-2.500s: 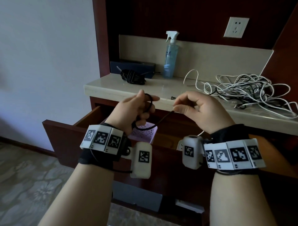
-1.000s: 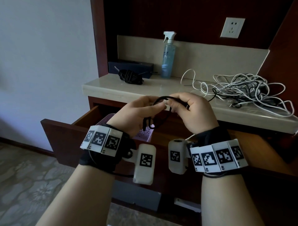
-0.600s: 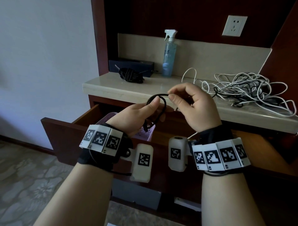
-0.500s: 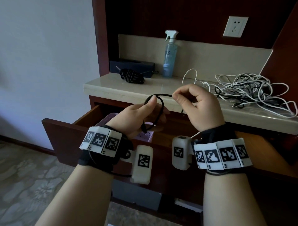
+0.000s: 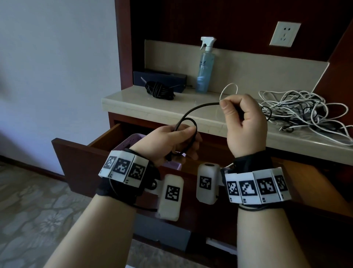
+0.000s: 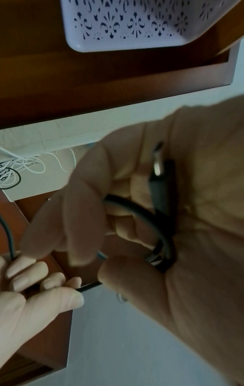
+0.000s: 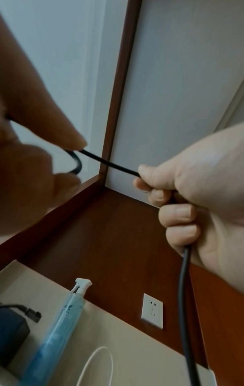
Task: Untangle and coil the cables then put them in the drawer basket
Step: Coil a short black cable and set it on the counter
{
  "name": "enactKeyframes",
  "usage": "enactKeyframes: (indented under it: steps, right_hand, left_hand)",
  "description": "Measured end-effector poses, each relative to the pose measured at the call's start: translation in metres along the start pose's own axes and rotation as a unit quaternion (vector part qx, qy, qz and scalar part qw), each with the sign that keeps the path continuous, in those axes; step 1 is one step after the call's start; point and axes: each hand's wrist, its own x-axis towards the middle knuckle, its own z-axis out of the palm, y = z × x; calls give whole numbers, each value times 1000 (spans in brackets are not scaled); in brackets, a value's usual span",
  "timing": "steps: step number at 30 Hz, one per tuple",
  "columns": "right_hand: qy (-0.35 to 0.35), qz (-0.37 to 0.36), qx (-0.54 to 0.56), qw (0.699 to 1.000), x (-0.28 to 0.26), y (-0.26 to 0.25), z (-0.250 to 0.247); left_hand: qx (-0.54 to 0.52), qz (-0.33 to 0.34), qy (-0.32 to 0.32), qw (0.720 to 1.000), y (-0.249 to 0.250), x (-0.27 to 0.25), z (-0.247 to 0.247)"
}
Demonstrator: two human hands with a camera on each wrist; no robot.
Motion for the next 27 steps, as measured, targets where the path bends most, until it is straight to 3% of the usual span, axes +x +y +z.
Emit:
enactKeyframes:
  steps: [6, 13, 27]
  right_hand:
    - [-74, 18, -1, 997, -4, 4, 4]
    - [-144, 7, -34, 989, -8, 10, -1]
    - [-108, -3, 49, 993, -4, 1, -6]
  left_hand:
    - [-15, 19, 13, 1000, 0, 4, 0]
    - [-156, 61, 49, 985, -1, 10, -4]
    - [-112, 104, 20, 988, -2, 11, -1]
